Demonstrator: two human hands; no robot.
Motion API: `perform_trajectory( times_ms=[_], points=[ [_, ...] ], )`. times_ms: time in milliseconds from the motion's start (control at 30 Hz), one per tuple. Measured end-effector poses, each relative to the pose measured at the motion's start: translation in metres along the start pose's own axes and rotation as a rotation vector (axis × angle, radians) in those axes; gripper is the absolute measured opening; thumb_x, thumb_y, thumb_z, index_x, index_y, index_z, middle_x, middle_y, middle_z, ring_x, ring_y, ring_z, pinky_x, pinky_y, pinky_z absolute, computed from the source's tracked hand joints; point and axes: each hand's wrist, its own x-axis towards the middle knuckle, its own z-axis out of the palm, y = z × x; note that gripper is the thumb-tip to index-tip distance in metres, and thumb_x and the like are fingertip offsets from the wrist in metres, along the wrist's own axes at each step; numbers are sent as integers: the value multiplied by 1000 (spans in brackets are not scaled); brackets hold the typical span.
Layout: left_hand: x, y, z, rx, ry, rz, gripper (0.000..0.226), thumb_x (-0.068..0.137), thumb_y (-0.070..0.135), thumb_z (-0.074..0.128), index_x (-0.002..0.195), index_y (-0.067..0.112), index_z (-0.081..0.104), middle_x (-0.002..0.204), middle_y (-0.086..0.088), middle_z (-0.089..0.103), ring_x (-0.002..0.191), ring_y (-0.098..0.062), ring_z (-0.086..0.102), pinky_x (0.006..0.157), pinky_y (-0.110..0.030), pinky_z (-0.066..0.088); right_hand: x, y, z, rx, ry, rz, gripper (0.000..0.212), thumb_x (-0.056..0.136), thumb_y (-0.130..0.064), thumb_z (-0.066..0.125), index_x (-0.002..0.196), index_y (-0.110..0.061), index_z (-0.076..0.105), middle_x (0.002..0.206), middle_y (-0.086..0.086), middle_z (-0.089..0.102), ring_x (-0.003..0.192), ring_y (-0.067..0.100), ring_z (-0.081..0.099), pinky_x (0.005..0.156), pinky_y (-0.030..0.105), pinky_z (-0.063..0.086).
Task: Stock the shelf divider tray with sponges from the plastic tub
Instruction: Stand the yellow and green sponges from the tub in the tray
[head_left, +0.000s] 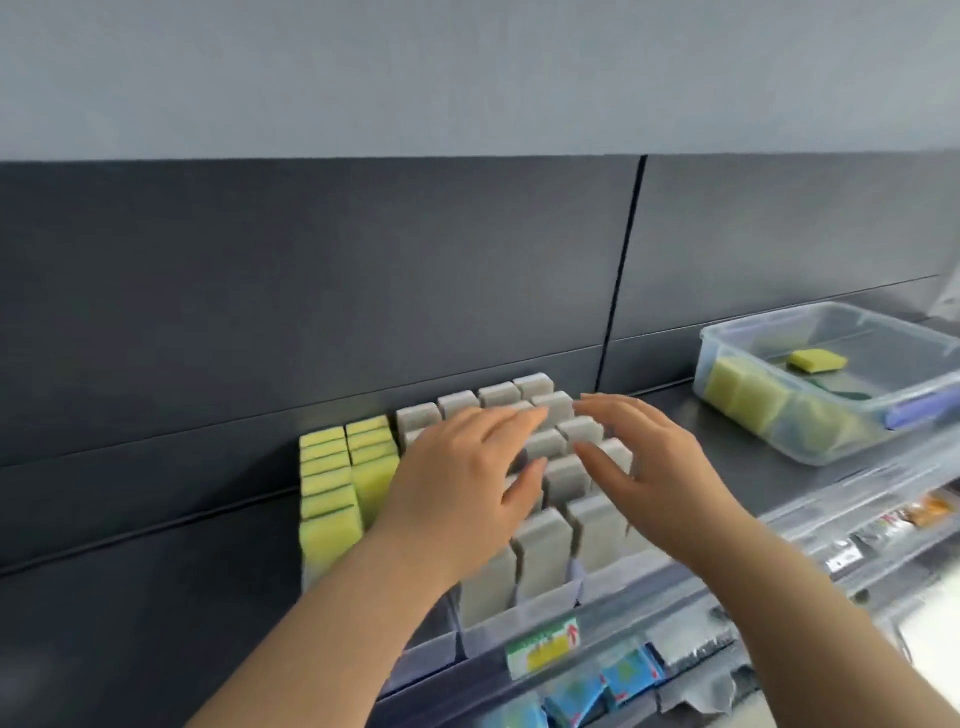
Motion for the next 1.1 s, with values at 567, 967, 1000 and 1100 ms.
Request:
perform_trajectory(
  times_ms=[567,967,1000,1100],
  points=[
    [42,286,227,-308,-345,181,36,82,31,58,117,23,63,102,6,67,90,-16,63,71,-29,53,-234,240,-188,-119,65,555,33,85,-37,59,116,-46,50,108,-27,49,101,-4,51,91,20,43],
    [104,309,324,-283,-397,133,32,82,25,64,113,16,65,98,2,69,87,-21,65,69,-33,53,-239,345,-221,-136,13,705,34,86,-41,58,109,-58,40,103,-33,43,98,-5,49,87,14,39],
    [117,310,334,-289,-373,137,32,81,24,65,112,16,66,98,1,69,88,-21,65,69,-34,53,-229,358,-226,-137,13,710,34,86,-41,57,114,-55,42,105,-31,45,99,-5,49,88,16,40],
    [165,312,360,-324,-354,138,37,86,26,61,122,17,60,112,2,64,104,-20,59,82,-35,49,-187,395,-247,-152,3,710,37,86,-42,56,121,-48,44,113,-25,47,100,-3,48,88,16,40]
  ],
)
